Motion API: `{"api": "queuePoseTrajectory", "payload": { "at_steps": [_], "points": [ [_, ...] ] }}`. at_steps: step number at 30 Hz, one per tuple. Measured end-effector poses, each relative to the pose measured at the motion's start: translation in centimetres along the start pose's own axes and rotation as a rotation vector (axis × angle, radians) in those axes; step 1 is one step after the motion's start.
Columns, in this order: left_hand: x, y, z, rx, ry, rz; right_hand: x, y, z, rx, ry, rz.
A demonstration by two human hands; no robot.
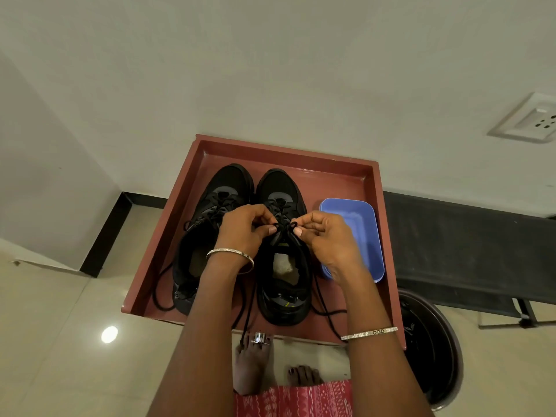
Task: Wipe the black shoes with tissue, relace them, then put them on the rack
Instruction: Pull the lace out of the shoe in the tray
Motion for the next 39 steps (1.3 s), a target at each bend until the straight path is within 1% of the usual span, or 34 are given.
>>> {"api": "queuePoseTrajectory", "payload": {
  "at_steps": [3, 7, 15, 19, 21, 26, 31, 33, 36, 38, 39],
  "points": [
    [0.2, 0.3, 0.0, -0.005, 0.015, 0.106, -0.3, 0.0, -0.1, 0.020, -0.026, -0.054],
    [0.4, 0.4, -0.2, -0.037, 0.016, 0.147, -0.7, 0.2, -0.2, 0.034, -0.062, -0.114],
    [0.3, 0.3, -0.4, -0.030, -0.045, 0.134, -1.0, 0.5, -0.1, 0.028, -0.089, -0.188],
    [0.2, 0.3, -0.3, -0.013, -0.077, 0.101, -1.3, 0.7, -0.3, 0.052, -0.119, -0.280],
    [0.2, 0.4, -0.2, -0.008, -0.079, 0.122, -1.3, 0.8, -0.4, 0.043, -0.121, -0.256],
    [0.5, 0.5, 0.0, 0.034, -0.084, 0.139, -0.8, 1.2, -0.5, 0.022, -0.064, -0.011],
    [0.6, 0.7, 0.2, 0.083, -0.103, 0.138, -0.3, 1.6, 0.1, 0.046, -0.010, 0.107],
    [0.5, 0.8, 0.2, 0.093, -0.114, 0.093, -0.5, 1.7, 0.1, 0.107, -0.018, 0.114],
    [0.3, 0.7, 0.2, 0.100, -0.118, -0.062, -1.9, 1.4, -0.3, 0.217, -0.142, 0.035],
    [0.2, 0.6, -0.2, 0.042, -0.123, -0.117, -2.1, 1.1, -0.3, 0.187, -0.159, 0.006],
    [0.2, 0.6, -0.4, 0.004, -0.118, -0.100, -1.9, 0.8, -0.2, 0.155, -0.137, -0.014]
  ]
}}
Point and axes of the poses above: each hand's wrist, its own z-axis towards the middle knuckle, its own y-axis out of the palm, x = y × z, the point moved 5 cm from there along z, towards the middle knuckle, and after that the axes turned 4 degrees about -z, right-handed, at the moved point
